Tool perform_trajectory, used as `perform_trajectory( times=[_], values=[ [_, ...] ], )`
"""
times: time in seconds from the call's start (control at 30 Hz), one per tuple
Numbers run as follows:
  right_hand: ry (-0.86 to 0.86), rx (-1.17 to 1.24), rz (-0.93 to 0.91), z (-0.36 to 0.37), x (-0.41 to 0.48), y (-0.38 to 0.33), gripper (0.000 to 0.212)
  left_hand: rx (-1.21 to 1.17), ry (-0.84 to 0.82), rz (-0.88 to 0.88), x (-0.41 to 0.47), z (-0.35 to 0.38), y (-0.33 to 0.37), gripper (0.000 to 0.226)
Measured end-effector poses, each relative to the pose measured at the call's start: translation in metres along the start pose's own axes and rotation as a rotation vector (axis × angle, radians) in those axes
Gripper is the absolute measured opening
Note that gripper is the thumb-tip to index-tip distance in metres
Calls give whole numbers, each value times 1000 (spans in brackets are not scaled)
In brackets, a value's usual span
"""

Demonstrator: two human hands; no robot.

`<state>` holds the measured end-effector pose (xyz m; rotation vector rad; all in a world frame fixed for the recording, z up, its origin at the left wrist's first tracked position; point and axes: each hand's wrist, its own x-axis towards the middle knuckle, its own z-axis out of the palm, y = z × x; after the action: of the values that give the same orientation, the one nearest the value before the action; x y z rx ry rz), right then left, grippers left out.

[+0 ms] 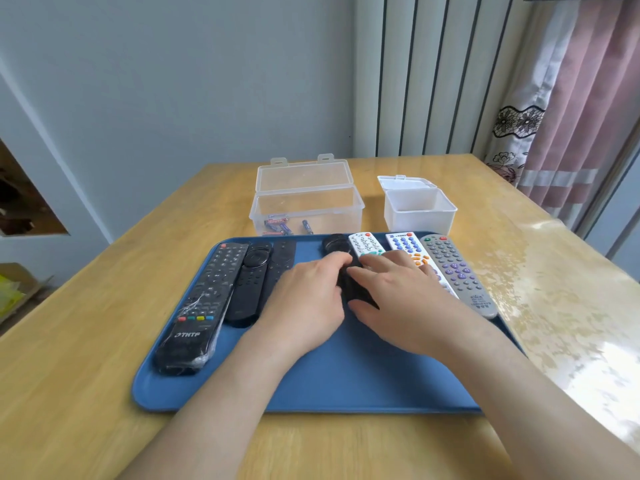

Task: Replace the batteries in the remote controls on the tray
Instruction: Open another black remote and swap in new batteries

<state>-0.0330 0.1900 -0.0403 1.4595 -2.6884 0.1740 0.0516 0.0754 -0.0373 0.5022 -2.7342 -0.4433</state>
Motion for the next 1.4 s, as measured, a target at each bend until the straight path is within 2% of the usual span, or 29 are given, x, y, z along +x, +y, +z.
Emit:
perform_trajectory(
  times=[0.1,0.17,0.2,0.27,0.3,0.4,0.5,0.67,0.73,0.8,0.87,0.93,0.97,1.0,1.03,1.07,1.2,1.4],
  values=[
    [-25,-53,-16,1,-1,-1,46,190,108,-107,1,-17,-9,35],
    [10,-77,-51,-1,-1,-1,46,377,31,-165,0,-25,-16,10],
    [34,-85,-76,-1,-2,-2,43,448,-40,-190,-1,-27,-18,6],
    [62,-110,-114,-2,-1,-6,36,508,-144,-224,-1,-26,-22,11],
    [70,-124,-120,-2,0,-8,33,518,-142,-220,-1,-25,-22,12],
    [108,-152,-109,-1,0,-13,30,492,-83,-209,0,-23,-17,28],
    [147,-181,-54,0,0,-18,31,496,-119,-238,0,-20,-12,44],
    [220,-240,-23,9,3,-21,37,362,-38,-265,4,-19,-22,27],
    [263,-217,6,15,3,-20,38,188,-37,-316,8,-23,-32,36],
    [346,-96,46,14,1,-17,36,-232,-12,-381,9,-31,-37,46],
    [449,264,63,5,2,-14,36,-815,63,-382,11,-37,-33,46],
    [252,935,126,-10,1,-14,38,-1277,118,-320,10,-39,-20,32],
    [100,1295,157,-15,-1,-18,34,-1394,126,-294,9,-36,-12,24],
    [-20,1569,171,-20,-4,-22,30,-1452,127,-278,8,-32,-6,22],
    [-73,1722,165,-21,-5,-26,30,-1476,122,-272,6,-28,0,23],
    [-66,1776,147,-18,-5,-27,29,-1475,125,-278,5,-23,4,23],
    [99,1611,166,-15,-3,-27,23,-1417,141,-255,6,-14,5,21],
    [85,1588,151,-14,-4,-29,26,-1156,237,-226,5,-15,6,25]
  ],
)
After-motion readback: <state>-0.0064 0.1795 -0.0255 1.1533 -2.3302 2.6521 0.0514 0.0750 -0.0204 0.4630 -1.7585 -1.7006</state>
